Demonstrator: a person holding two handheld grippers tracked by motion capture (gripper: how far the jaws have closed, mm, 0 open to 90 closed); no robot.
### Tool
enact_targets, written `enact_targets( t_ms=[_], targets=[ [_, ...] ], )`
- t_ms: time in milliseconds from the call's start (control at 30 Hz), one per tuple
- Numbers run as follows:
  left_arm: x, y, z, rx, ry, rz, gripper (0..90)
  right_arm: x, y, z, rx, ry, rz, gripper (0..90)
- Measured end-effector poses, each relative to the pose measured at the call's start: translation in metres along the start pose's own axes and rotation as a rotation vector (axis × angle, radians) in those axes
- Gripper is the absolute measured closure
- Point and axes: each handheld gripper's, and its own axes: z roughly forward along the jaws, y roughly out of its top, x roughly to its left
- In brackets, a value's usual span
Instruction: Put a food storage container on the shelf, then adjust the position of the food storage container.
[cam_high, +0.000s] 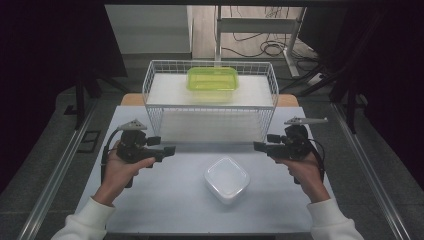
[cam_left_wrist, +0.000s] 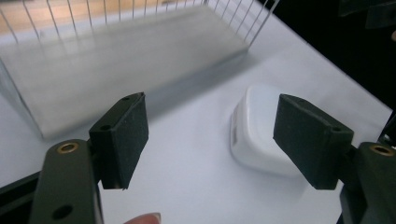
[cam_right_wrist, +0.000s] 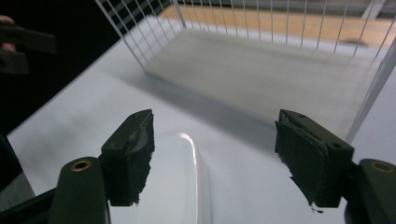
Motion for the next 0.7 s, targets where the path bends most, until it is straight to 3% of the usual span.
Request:
enact_targets(
  t_ms=[333,533,700],
  targets=[
    [0.008,-0.03,0.006,0.051,0.008,-0.049,25.8,-0.008,-0.027,0.011,0.075,-0.021,0.034,30.8],
    [0.003,-0.03,0.006,0.05,0.005,-0.033,25.3,-0.007,-0.029,0.015,0.084,-0.028,0.028,30.8],
    [0.0,-0.034,0.013,0.077,0.011,-0.015,23.4,-0.007,-0.032,0.015,0.09,-0.027,0.031,30.8]
  ],
)
